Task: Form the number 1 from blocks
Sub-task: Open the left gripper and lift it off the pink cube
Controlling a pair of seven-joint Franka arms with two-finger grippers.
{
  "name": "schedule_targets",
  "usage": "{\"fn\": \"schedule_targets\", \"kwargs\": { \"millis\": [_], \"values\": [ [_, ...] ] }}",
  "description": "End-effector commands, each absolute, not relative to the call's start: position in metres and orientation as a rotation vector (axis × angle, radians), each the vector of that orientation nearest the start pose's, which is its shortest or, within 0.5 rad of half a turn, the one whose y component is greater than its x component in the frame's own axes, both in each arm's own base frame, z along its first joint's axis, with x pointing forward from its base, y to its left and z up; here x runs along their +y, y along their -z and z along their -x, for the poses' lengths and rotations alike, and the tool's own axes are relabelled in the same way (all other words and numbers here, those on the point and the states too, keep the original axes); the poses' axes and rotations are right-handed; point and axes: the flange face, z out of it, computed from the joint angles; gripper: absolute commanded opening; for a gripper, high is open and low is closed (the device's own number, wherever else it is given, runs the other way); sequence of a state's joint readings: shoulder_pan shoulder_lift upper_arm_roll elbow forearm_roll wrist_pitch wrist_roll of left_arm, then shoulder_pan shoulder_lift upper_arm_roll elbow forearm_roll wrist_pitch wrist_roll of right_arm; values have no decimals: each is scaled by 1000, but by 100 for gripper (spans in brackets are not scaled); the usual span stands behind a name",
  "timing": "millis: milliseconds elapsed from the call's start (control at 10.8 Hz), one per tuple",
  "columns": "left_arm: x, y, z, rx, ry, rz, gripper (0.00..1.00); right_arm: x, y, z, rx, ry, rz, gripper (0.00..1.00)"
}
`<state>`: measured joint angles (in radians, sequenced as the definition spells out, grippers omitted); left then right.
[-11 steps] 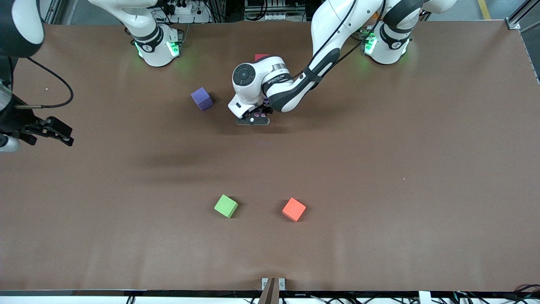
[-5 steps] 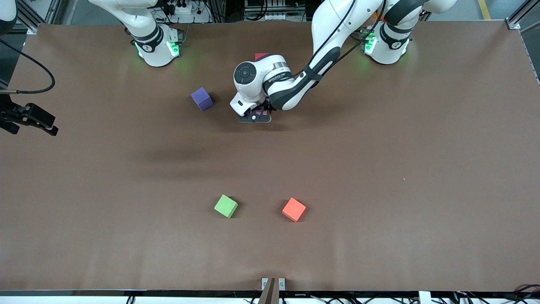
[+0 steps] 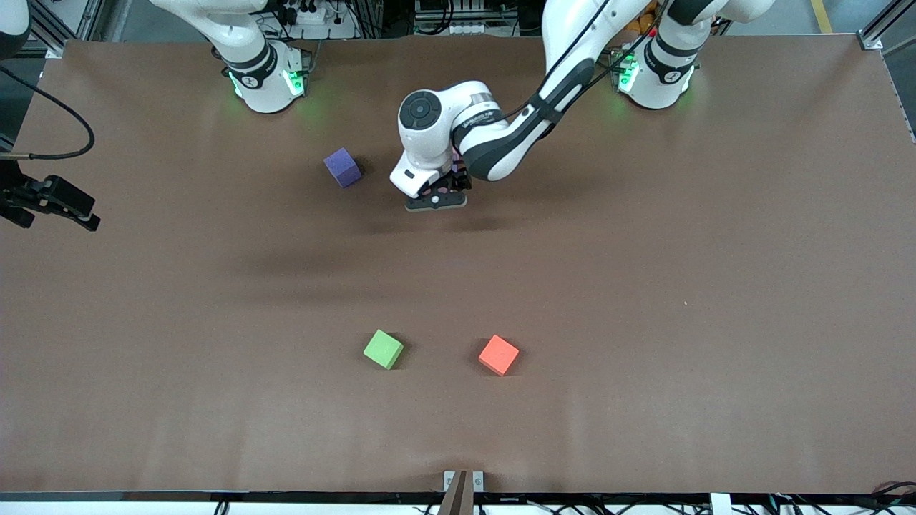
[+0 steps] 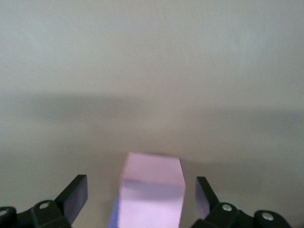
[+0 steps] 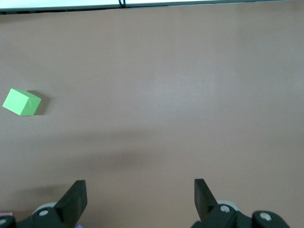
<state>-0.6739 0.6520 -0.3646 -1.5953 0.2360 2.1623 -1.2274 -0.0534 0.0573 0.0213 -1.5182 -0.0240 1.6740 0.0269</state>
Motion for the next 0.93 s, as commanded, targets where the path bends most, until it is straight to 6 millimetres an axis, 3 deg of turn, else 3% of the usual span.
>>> {"fn": "schedule_targets", "kwargs": {
  "millis": [0,93,278,464,742,835],
  "values": [
    [-508,-321,-449,-378,30,3060,100,-20,-632,-585,108,152,3144,100],
    [-476,-332,-480,-455,39,3042,100,-20,-632,-585,108,152,3144,100],
    [-424,-356,-523,-500,78,3018,100,-17,-637,-585,101,169,3145,100],
    [-364,-401,-549,-430,78,2986,100,-17,-639,-585,101,167,3143,100],
    [-275,-425,-592,-433,74,2973,100,-19,-638,-584,106,152,3143,100],
    [-254,-431,-594,-403,39,2955,100,-18,-638,-583,104,145,3143,100]
  ]
}}
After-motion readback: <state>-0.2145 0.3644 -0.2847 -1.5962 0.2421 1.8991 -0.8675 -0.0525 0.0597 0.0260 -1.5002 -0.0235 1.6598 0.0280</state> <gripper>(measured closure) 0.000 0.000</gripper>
